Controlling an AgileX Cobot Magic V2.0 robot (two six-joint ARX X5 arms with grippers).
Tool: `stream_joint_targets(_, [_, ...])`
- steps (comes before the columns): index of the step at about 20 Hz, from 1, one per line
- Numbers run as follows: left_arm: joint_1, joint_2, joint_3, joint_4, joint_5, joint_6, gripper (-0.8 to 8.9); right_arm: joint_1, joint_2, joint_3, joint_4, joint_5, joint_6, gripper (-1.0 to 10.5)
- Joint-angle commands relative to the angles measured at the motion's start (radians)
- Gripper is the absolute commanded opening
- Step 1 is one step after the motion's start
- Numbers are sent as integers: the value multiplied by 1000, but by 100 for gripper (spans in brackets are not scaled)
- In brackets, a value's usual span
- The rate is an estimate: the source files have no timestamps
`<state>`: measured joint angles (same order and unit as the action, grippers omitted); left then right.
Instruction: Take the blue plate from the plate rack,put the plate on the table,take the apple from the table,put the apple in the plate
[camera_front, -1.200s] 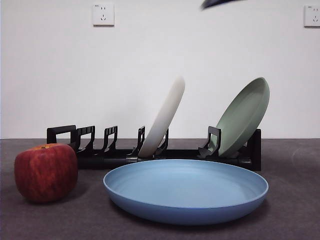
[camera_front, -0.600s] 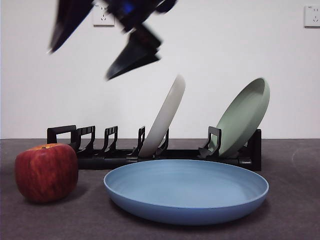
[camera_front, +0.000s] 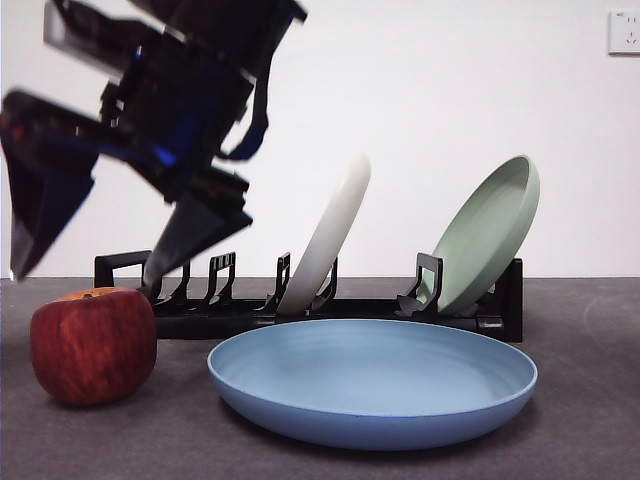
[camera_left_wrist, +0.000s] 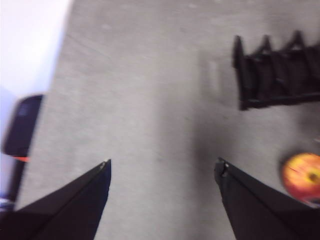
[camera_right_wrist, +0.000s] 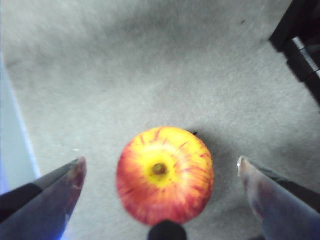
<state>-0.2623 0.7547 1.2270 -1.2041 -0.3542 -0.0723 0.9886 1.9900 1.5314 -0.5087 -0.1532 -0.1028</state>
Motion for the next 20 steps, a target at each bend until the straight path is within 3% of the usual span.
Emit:
stream_joint_targets(1, [2, -24, -10, -6, 19, -34, 345, 4, 59, 3, 10, 2, -11, 513])
stream_joint_targets(5, [2, -36, -10, -7, 19, -37, 345, 14, 117, 3, 20, 8, -21, 489])
stream_joint_targets(6, [2, -36, -10, -7, 19, -37, 345, 18, 122, 3, 22, 31, -18, 394])
stream_joint_targets(8, [2, -36, -10, -5, 19, -37, 345, 27, 122, 3, 23, 58, -27, 57])
stream_joint_targets(9, [2, -36, -10, -3, 18, -36, 345, 30, 121, 3, 28, 58, -35, -7])
stream_joint_targets(13, [2, -36, -10, 9, 19, -33, 345, 28, 88, 9, 19, 61, -32, -11])
stream_joint_targets(15, [2, -36, -10, 24, 31, -33, 345, 28, 28, 9, 5, 104, -30, -11])
stream_joint_targets(20, [1, -28, -10, 150, 216, -11, 345, 2, -214, 9, -135, 137, -29, -11])
